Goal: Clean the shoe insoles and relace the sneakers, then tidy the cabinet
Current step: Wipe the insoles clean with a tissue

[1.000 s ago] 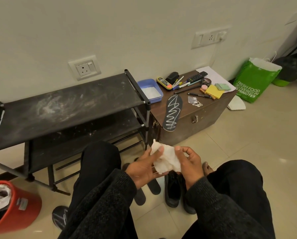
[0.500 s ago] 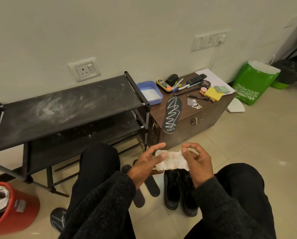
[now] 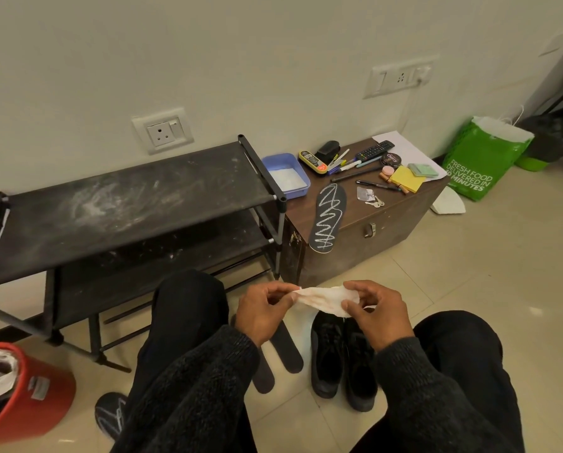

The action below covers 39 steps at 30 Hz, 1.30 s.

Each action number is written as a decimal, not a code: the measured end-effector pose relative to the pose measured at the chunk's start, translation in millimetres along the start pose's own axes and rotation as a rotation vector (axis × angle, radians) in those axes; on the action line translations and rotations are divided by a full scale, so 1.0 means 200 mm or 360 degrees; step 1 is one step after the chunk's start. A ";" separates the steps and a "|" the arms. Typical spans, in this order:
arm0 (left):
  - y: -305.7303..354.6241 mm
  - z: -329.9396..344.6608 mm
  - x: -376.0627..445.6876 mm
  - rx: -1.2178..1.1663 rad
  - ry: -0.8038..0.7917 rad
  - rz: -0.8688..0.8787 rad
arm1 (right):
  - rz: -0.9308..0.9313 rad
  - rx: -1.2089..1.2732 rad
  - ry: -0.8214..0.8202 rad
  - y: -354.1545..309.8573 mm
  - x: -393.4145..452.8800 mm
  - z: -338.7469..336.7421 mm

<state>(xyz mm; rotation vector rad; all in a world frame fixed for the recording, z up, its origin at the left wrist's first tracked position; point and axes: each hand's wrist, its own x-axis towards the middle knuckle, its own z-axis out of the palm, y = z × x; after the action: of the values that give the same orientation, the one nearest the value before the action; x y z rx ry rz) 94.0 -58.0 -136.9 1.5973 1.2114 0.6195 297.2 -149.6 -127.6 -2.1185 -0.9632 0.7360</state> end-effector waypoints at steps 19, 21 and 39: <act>0.04 0.03 0.00 -0.0769 0.0149 -0.0757 | 0.0362 0.1116 -0.0022 -0.08 -0.03 -0.04; 0.03 0.02 0.01 -0.0637 0.0297 -0.0688 | 0.0167 0.0628 0.0210 -0.07 -0.03 -0.04; 0.07 0.04 -0.02 -0.1540 -0.0337 -0.1025 | 0.0124 0.0440 -0.0089 -0.15 -0.11 0.09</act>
<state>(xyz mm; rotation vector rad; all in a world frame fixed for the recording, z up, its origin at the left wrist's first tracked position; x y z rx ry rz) 106.2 -64.5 -126.6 0.4107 0.9498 0.4727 259.8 -145.5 -110.7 -1.9102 -0.7622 0.9159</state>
